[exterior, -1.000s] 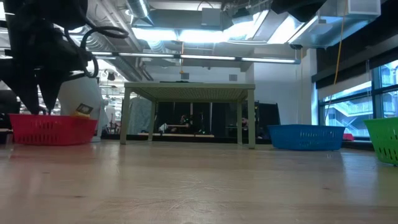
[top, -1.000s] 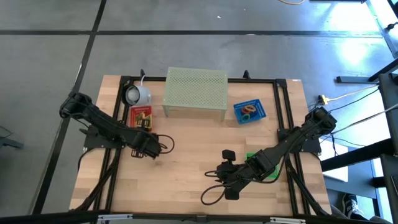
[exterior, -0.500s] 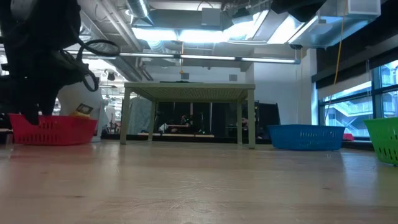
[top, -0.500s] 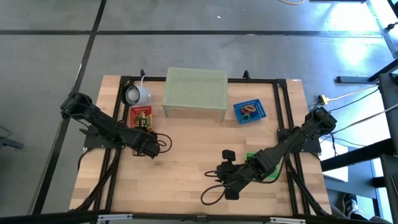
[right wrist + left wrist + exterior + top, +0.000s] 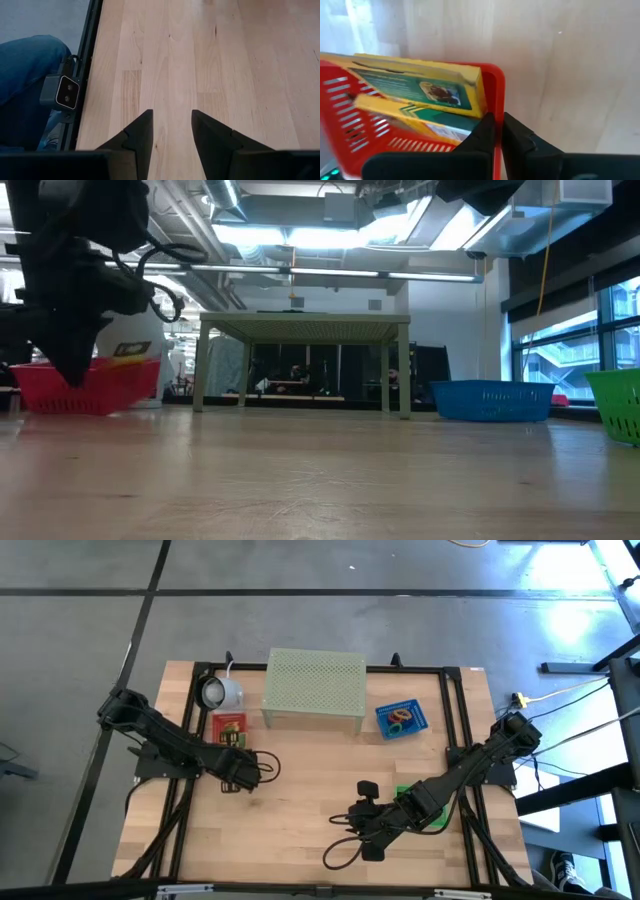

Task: Pick & Place Office Desk Supplies
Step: Put the red bin on the shelf

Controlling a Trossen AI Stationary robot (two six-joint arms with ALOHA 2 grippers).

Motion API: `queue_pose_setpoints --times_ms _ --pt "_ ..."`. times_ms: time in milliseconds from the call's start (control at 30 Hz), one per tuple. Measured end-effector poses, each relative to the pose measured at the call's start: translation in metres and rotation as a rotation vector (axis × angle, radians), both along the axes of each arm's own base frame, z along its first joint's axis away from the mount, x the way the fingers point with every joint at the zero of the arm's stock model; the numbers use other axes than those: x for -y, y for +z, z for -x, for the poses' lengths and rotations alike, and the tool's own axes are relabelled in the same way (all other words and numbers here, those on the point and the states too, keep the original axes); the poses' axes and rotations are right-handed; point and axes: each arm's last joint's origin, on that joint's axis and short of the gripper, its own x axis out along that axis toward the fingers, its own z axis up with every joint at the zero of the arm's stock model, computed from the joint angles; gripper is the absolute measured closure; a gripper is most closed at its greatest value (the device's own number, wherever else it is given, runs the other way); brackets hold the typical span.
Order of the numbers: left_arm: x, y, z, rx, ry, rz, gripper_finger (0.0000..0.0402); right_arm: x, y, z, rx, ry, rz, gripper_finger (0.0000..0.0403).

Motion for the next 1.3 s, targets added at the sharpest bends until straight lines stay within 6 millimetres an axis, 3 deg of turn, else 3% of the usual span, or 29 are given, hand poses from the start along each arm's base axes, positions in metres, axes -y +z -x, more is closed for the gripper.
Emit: queue_pose_setpoints --times_ms 267,600,767,1000,1133,1300 --pt "0.015 0.017 -0.012 0.070 -0.011 0.077 0.0394 0.000 0.000 0.000 0.000 0.000 0.000 0.0268" --pt "0.054 0.075 -0.035 0.288 -0.131 0.170 0.0397 0.000 0.000 0.000 0.000 -0.001 0.000 0.0268" --pt "0.074 0.102 -0.040 0.380 -0.280 0.172 0.0397 0.000 0.000 0.000 0.000 0.000 0.000 0.0268" --pt "0.092 0.124 -0.049 0.541 -0.505 0.089 0.0397 0.000 0.000 0.000 0.000 0.000 0.000 0.0268" --pt "0.089 0.137 -0.059 0.613 -0.578 -0.038 0.0398 0.000 0.000 0.000 0.000 0.000 0.000 0.0268" --pt "0.062 0.157 -0.078 0.643 -0.534 -0.144 0.0397 0.000 0.000 0.000 0.000 0.000 0.000 0.0268"
